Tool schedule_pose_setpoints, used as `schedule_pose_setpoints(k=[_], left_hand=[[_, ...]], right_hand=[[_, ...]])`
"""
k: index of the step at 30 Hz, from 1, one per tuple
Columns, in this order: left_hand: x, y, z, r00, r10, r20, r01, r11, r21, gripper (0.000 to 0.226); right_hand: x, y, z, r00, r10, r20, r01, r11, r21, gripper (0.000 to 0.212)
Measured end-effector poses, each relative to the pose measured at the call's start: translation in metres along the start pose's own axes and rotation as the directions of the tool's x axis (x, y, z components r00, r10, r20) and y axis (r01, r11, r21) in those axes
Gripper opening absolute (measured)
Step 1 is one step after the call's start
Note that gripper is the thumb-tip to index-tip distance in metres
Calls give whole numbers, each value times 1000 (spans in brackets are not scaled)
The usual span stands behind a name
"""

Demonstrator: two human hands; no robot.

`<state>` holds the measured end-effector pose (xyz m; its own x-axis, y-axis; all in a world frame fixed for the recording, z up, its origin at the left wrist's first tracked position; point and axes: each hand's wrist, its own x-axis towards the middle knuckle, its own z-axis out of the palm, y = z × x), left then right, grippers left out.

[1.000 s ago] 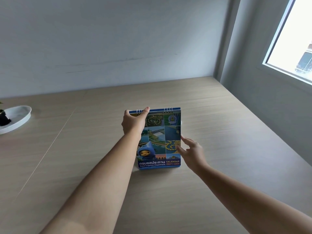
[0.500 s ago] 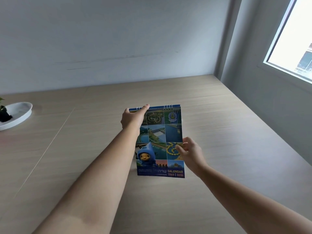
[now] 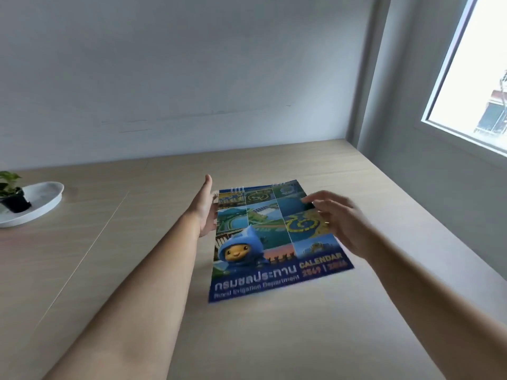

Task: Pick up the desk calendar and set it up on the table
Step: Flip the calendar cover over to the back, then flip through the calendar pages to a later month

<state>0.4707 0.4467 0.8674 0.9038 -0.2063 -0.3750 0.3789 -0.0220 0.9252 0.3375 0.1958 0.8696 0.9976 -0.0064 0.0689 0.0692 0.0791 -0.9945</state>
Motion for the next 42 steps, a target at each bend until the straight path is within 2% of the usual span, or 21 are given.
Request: schedule_pose_setpoints(k=[2, 4, 6, 9, 10, 12, 14, 16, 18, 22, 25, 29, 33, 37, 42], left_hand=[[0, 0, -5, 1000, 21, -7, -21, 1000, 11, 74], [0, -5, -6, 997, 66, -39, -64, 997, 40, 71], [0, -10, -3, 994, 97, -48, -95, 995, 38, 77], [0, -15, -1, 990, 126, -67, -125, 992, 11, 77], [0, -15, 0, 988, 131, -81, -130, 991, 10, 74], [4, -17, 1, 984, 141, -107, -139, 990, 23, 66], [6, -21, 2, 982, 149, -117, -145, 989, 40, 61], [9, -25, 3, 981, 152, -117, -146, 987, 59, 56], [12, -27, 3, 982, 145, -119, -137, 988, 75, 52], [11, -25, 1, 976, 163, -144, -155, 986, 65, 28], [13, -34, 3, 955, 210, -210, -205, 978, 47, 20], [14, -47, 6, 916, 237, -325, -210, 971, 116, 27], [14, -52, 7, 911, 285, -299, -209, 942, 262, 16], [15, -55, 8, 893, 351, -282, -215, 883, 417, 11], [18, -62, 10, 881, 385, -276, -210, 840, 501, 19]], right_hand=[[9, -27, 4, 997, -78, -16, 79, 995, 62, 27], [24, -48, 7, 993, -114, -17, 115, 992, 48, 28], [43, -63, 10, 991, -135, 0, 134, 988, -82, 33], [76, -68, 24, 992, -125, -5, 119, 959, -258, 61], [86, -64, 28, 995, -105, -3, 97, 933, -347, 67], [102, -46, 29, 999, -34, -29, 11, 801, -598, 69], [106, -21, 27, 995, 39, -87, -89, 692, -716, 59], [105, 3, 24, 989, 74, -127, -144, 675, -723, 48], [104, 21, 19, 988, 33, -148, -129, 699, -703, 49], [92, 40, 18, 958, -114, -263, -63, 811, -582, 51], [72, 61, 20, 944, -81, -319, -84, 878, -471, 49], [45, 85, 28, 957, -14, -289, -159, 808, -567, 60], [30, 93, 38, 969, -2, -246, -154, 776, -611, 71], [25, 93, 41, 968, 15, -251, -164, 793, -587, 76], [20, 94, 43, 967, 9, -253, -161, 794, -587, 76]])
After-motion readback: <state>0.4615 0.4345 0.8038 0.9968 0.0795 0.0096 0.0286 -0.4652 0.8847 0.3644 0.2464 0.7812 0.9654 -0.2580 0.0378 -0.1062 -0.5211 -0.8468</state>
